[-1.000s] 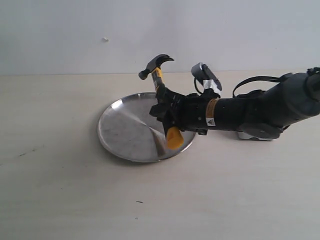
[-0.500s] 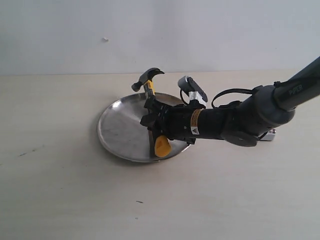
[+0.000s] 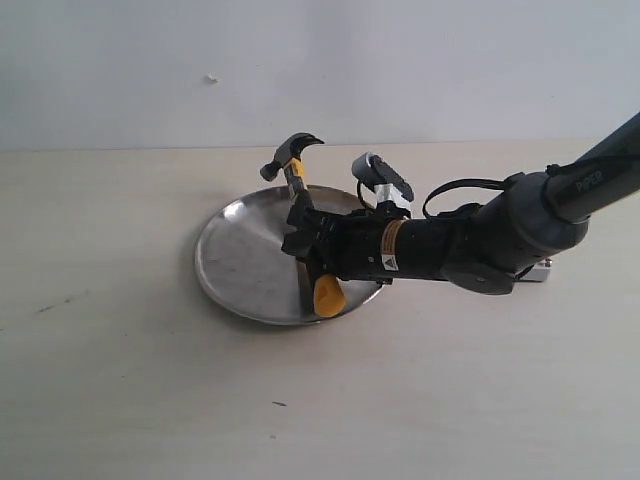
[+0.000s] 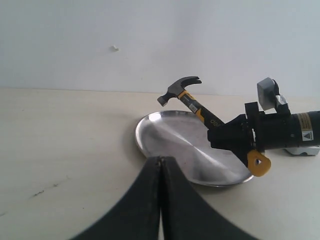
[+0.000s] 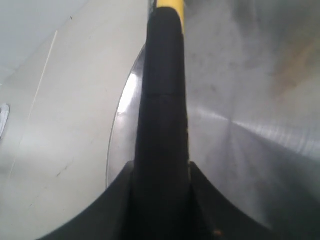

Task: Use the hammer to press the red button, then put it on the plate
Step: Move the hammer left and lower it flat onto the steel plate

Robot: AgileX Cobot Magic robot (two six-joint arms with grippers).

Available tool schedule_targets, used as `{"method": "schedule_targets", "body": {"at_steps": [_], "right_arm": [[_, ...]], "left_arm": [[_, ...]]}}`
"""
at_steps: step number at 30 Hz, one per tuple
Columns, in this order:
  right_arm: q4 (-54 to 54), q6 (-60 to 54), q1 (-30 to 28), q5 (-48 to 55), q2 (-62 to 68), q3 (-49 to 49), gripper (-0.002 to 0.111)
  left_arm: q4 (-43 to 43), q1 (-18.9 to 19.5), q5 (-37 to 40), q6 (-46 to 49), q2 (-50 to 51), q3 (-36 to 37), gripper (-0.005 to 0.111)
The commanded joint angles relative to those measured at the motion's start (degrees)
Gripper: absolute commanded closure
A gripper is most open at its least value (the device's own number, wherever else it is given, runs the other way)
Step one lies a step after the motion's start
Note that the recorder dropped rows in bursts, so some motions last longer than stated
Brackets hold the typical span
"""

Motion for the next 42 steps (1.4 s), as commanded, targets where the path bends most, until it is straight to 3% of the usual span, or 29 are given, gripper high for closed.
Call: {"method": "schedule_targets", "body": {"at_steps": [1,6,22,34,42], "right_arm": [[-0.15,-2.42,-0.01,-2.05,-0.58,-1.31,0.108],[-0.63,-3.71,-0.01,7.96,-0.58,-2.18,0.108],[0.22,-4.38,-0.01,8.56,-0.58,-2.33,0.107],[-1.93,-4.38,-0.01,10.33,-0.71,-2.43,0.066],[-5.07,-4.38,-0.01,17.68,-4.06,-3.20,0.063]], "left_arm": [[-0.29,0.06,-0.13,0.17,-0.30,-0.03,0.107],[-0.29,0.06,-0.13,0.17,-0.30,-0.03,0.107],[-0.29,0.06,-0.13,0.29,-0.30,-0.03,0.107],[-0.29,0.06,-0.13,0.29,-0.30,-0.03,0.107],[-0.29,0.06,-0.13,0.29,-0.30,-0.03,0.107]]}}
